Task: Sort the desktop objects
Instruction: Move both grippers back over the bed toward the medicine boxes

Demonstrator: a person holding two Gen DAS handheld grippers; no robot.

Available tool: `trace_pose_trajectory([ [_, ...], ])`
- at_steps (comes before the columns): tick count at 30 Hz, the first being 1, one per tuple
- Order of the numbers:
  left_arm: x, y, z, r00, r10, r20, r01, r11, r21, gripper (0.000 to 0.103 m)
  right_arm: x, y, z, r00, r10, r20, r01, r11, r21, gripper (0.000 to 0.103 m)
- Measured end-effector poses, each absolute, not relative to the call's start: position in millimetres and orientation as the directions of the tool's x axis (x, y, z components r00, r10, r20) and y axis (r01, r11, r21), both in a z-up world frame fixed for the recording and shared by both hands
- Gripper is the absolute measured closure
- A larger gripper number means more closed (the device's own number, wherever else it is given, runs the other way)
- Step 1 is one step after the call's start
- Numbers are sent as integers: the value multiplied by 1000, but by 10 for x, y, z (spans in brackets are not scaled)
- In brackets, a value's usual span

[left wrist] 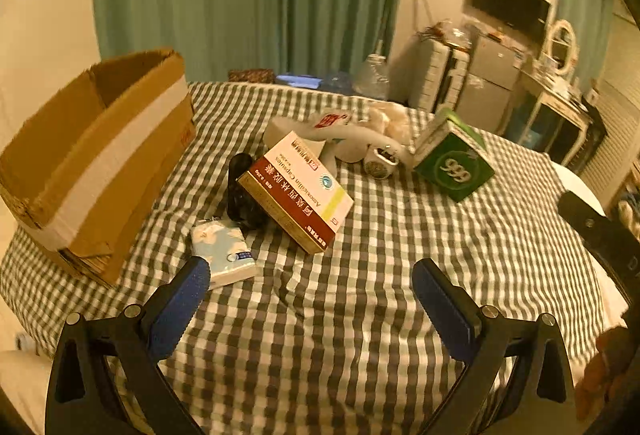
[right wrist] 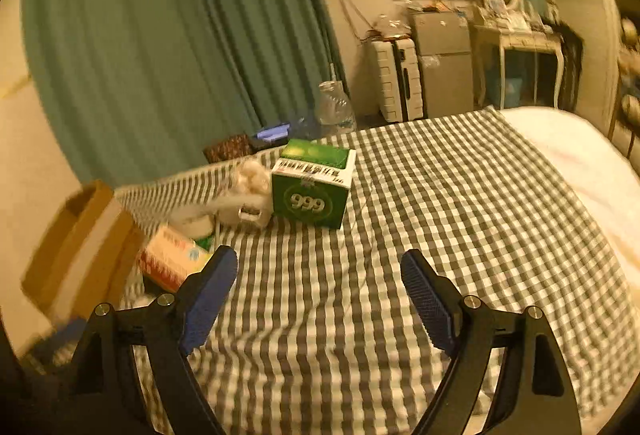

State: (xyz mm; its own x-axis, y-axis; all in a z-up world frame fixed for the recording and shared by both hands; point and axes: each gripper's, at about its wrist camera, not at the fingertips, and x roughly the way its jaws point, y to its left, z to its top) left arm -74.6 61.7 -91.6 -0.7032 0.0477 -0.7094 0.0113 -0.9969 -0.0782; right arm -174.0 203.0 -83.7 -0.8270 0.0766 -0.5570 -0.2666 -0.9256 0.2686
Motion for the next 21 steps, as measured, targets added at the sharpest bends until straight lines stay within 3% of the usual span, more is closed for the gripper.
trace_pose_trajectory([
  [6,-987,670,-1058,-717,67,-694,25,-992,-121,0,-1907,2293,-1031,-814,31,-580,-294,-883,365,19],
  [14,-1299,622,-1318,-683,51,-729,106,-980,-167,0,-2300,2166,-1149,-838,6,-546,-210,-927,311,19],
  [21,-1468,644,-1418,-682,28,-731,148,-973,-176,0,-2756,2082,-1368,-812,-52,-582,-188,-920,344,19],
])
